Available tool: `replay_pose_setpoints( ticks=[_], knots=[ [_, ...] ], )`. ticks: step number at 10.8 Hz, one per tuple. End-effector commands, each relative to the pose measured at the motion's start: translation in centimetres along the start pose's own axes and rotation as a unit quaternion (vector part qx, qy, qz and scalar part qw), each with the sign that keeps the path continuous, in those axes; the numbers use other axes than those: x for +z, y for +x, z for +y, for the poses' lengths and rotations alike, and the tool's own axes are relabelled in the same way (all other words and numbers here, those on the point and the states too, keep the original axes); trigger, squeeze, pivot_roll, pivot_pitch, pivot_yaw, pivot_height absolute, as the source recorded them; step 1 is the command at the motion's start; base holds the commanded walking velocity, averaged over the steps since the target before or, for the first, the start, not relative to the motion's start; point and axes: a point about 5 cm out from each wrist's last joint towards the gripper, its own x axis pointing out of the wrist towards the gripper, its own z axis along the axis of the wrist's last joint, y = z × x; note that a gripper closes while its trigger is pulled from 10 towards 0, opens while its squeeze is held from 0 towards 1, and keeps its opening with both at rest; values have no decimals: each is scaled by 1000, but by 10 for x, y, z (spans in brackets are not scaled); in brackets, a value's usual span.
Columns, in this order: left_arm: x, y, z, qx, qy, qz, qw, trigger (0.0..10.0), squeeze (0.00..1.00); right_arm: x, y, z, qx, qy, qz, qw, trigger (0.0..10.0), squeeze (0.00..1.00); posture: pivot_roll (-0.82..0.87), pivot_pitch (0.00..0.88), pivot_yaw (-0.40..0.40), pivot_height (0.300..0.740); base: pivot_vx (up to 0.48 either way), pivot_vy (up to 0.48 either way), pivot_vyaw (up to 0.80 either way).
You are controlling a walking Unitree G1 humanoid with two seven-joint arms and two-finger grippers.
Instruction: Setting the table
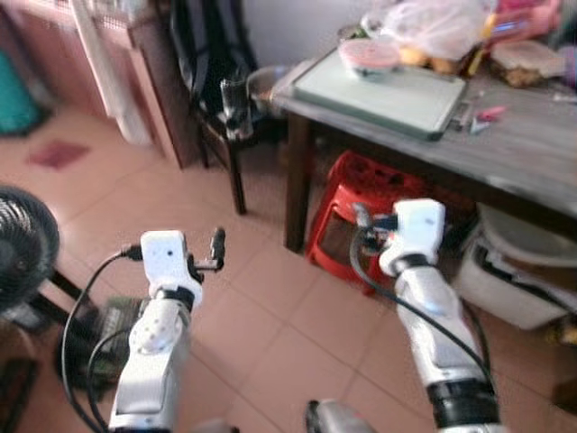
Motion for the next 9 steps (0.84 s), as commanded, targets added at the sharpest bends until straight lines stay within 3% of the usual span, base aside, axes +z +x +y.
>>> replay_pose_setpoints(
  ticks=[1, 2, 4, 9],
  knots=[
    [-2, -3, 2, -10, 1, 2, 1000, 10000, 0, -1, -3, -5, -8, -8, -2, 1000, 10000, 0, 13, 0, 51, 740, 0, 0, -800],
    [-3, -3, 3, -10, 0, 3, 1000, 10000, 0, -2, -4, -5, -8, -8, -2, 1000, 10000, 0, 7, 0, 53, 740, 0, 0, -800],
    [-2, -1, -3, -23, -6, 0, 1000, 10000, 0, 1, 0, 0, -3, -6, -7, 1000, 10000, 0, 4, 4, 54, 740, 0, 0, 0],
    [-6, -1, -2, -16, -8, 12, 1000, 10000, 0, -2, -2, -1, -4, -1, 1, 1000, 10000, 0, -7, 22, 49, 740, 0, 0, -798]
  ],
)
